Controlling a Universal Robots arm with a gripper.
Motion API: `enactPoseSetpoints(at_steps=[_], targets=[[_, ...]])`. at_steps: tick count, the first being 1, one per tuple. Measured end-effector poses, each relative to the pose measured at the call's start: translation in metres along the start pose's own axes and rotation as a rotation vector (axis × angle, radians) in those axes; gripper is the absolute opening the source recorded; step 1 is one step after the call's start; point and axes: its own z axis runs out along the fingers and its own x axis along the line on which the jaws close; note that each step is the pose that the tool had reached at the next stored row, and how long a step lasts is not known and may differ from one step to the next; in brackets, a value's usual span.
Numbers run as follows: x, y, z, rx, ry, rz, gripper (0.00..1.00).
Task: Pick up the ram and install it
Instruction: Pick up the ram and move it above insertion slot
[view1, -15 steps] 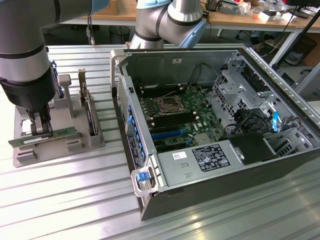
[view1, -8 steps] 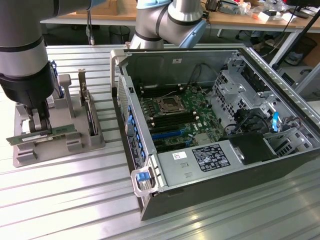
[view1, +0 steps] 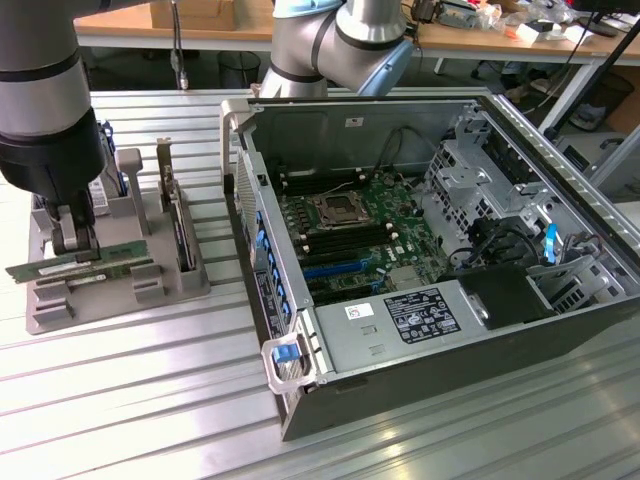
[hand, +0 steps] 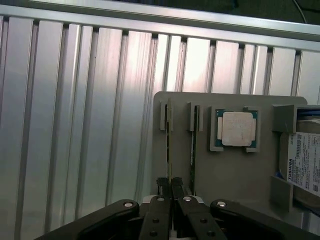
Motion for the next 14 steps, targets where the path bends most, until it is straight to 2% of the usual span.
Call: enactPoseSetpoints(at_steps=[14], targets=[[0.000, 0.0010, -0.0203, 0.0000, 0.0000, 0.000, 0.12]])
